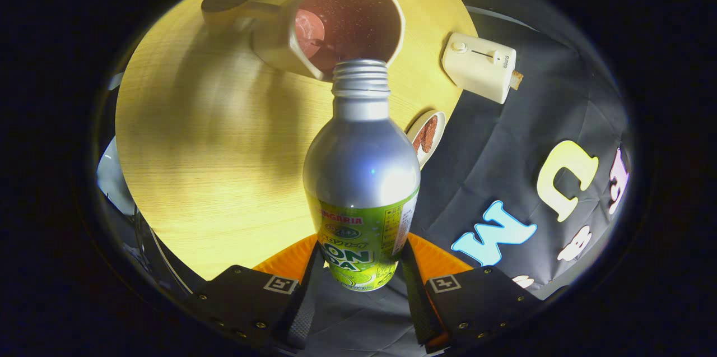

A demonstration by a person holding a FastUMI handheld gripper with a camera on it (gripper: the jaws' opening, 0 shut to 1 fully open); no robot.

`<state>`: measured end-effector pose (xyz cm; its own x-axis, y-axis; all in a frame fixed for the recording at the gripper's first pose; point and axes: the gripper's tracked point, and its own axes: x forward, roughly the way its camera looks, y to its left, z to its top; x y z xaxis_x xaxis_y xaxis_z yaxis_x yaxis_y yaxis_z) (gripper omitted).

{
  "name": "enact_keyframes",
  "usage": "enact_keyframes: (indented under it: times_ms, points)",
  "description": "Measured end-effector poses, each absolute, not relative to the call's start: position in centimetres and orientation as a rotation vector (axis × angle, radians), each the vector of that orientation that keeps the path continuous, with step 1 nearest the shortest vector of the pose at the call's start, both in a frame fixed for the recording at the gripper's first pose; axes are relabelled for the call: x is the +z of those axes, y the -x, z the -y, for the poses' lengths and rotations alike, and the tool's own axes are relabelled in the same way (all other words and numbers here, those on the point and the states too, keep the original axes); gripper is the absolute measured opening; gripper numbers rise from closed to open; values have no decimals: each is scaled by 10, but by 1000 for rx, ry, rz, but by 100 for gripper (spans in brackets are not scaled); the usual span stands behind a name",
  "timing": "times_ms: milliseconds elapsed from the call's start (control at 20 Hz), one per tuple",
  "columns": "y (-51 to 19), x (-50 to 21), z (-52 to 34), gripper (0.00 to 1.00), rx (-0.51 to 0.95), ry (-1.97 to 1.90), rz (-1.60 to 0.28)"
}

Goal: Take the bottle from table, then pour the juice into the cup, finally place the bottle on the coaster

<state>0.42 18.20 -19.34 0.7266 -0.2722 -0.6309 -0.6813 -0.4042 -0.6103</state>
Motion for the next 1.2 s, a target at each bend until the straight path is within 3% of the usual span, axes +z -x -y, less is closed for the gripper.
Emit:
enact_keyframes:
  times_ms: [1200]
  points:
    - [-11, -175, -183, 70, 559, 2136, -763]
